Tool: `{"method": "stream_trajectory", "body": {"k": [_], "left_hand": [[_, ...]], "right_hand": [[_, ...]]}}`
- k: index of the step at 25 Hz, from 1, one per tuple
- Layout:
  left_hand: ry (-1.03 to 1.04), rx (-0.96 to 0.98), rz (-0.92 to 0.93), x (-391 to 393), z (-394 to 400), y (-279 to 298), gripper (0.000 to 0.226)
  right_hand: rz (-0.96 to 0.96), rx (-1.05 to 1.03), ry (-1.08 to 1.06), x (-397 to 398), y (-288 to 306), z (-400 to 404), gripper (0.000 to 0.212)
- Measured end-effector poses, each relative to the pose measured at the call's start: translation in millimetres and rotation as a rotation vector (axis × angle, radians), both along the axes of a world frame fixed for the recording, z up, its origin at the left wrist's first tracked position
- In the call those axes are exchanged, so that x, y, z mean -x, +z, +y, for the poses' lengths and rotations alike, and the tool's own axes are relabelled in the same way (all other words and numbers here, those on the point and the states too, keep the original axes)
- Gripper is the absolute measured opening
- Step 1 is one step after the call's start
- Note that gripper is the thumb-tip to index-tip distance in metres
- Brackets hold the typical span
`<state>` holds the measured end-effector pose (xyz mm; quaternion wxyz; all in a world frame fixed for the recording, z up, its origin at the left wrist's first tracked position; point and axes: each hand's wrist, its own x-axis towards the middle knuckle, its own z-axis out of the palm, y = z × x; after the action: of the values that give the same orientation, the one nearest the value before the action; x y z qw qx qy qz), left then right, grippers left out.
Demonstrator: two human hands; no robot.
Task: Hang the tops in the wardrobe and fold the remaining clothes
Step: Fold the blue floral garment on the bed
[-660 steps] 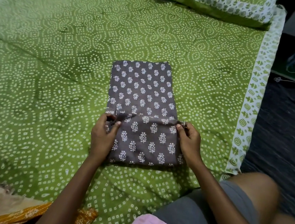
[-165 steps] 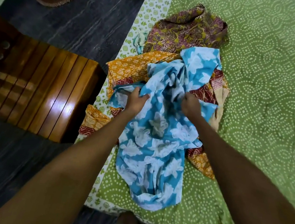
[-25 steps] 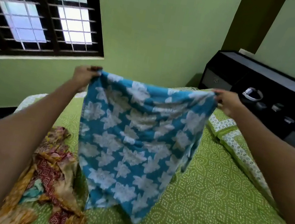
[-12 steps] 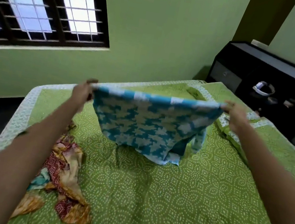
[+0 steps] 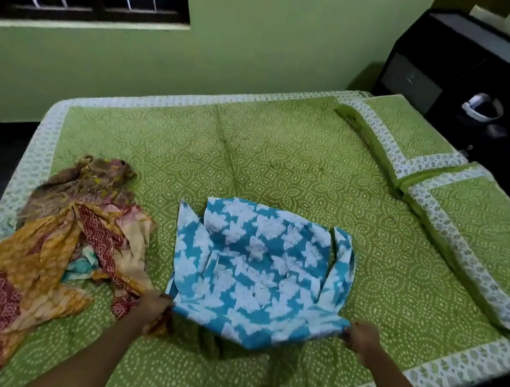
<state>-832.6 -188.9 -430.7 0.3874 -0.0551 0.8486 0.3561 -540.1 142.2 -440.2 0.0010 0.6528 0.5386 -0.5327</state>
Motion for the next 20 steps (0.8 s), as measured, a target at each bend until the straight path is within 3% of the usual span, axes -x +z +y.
{"method": "stream_trajectory", "body": {"k": [3,6,9,12,15,20], "left_hand": [[0.069,0.010,-0.054,-25.5,-6.8,-16.1,0.015],[0.026,-0.017,0.042,-34.1,-2.9,-20.4,0.007],[-0.212,-0.121,0.210,-40.3,32.5,1.1,0.010],[-0.545,-0.280,0.287,-55.1,89.1,39.6,0.015],[-0.714,-0.350,0.353,-56.4,130.3,64.9,0.030],[-0.872,-0.378,0.453,-48.5,151.0,82.2,0.037]], "right_hand": [[-0.079,-0.010,-0.085,-14.6,-14.4,-25.2,0.016],[-0.102,-0.179,-0.053,-6.0,-13.2,-45.2,0.020],[0.042,-0.490,0.209,43.8,1.7,-68.6,0.009],[0.282,-0.612,0.502,106.1,27.0,-98.0,0.025],[0.469,-0.585,0.514,135.5,49.9,-107.7,0.037],[0.513,-0.575,0.506,131.9,73.5,-91.5,0.045]]}}
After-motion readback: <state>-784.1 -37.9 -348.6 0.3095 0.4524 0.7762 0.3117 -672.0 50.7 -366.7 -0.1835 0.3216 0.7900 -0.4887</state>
